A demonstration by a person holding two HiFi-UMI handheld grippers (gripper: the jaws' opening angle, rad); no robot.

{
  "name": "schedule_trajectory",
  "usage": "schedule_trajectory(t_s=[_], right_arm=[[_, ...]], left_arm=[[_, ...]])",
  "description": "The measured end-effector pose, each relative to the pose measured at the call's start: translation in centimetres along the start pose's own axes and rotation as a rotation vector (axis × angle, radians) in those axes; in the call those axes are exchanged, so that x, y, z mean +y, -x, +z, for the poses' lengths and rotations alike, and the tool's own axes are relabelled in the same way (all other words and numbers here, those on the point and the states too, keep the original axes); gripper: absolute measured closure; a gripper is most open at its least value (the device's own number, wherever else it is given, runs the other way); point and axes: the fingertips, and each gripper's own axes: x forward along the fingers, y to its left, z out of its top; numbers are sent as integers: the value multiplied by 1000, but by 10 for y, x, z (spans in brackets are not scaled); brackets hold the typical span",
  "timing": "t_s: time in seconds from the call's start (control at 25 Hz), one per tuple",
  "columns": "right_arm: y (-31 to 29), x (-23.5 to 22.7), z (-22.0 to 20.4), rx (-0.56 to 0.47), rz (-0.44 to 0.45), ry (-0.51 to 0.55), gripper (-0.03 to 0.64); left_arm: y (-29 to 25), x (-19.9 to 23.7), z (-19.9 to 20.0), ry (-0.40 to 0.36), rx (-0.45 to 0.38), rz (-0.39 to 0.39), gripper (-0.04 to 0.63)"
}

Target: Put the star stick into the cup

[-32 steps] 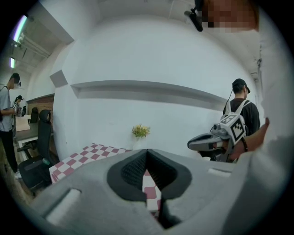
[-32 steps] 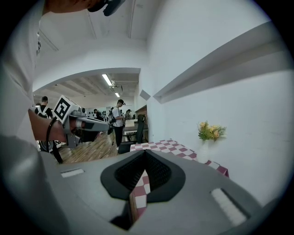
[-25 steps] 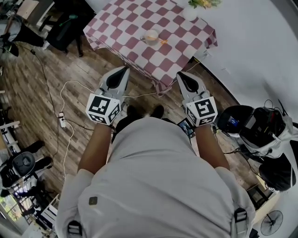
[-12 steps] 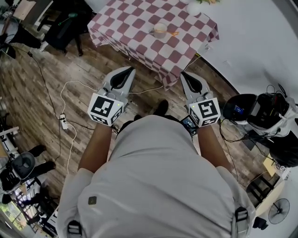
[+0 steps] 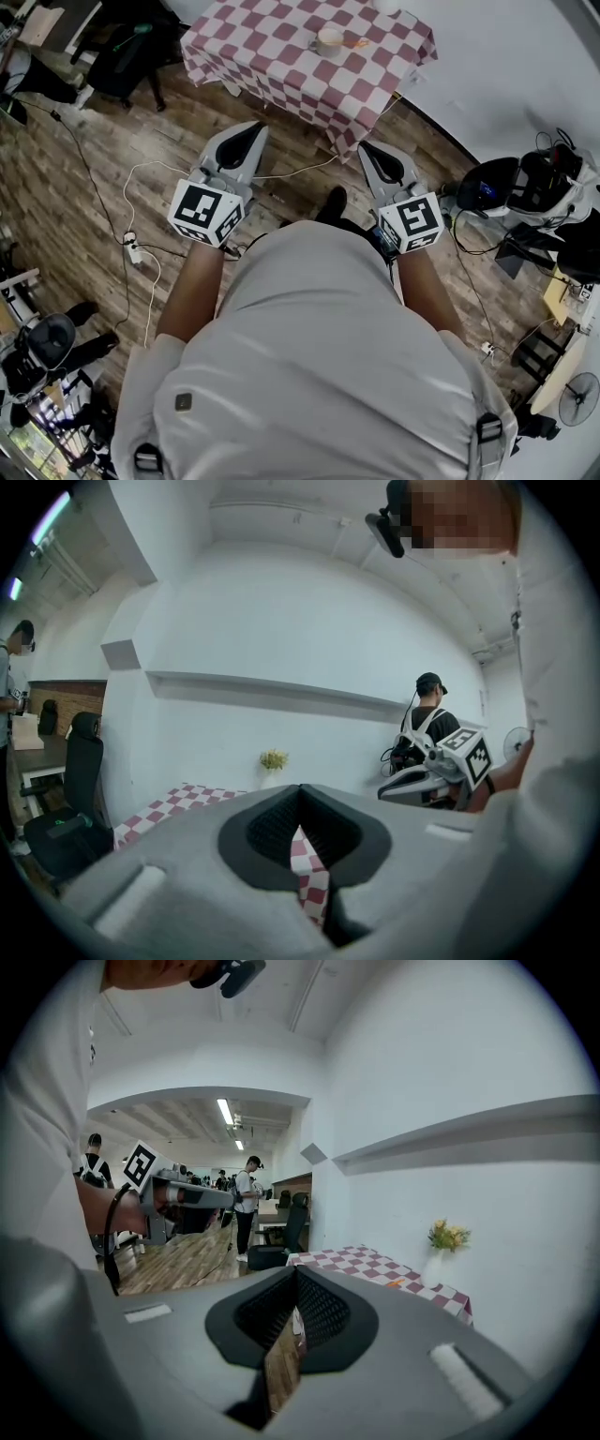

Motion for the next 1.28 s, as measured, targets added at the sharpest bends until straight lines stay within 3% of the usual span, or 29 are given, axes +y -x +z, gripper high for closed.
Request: schedule_trajectory(t_s=[0.6, 1.28], right_arm=[[49, 97, -2, -30, -33, -5, 607], [78, 104, 5, -69, -69, -26, 607]], left_arm=[[79, -37, -20, 6, 7, -64, 591], [93, -56, -18, -5, -6, -87, 591]])
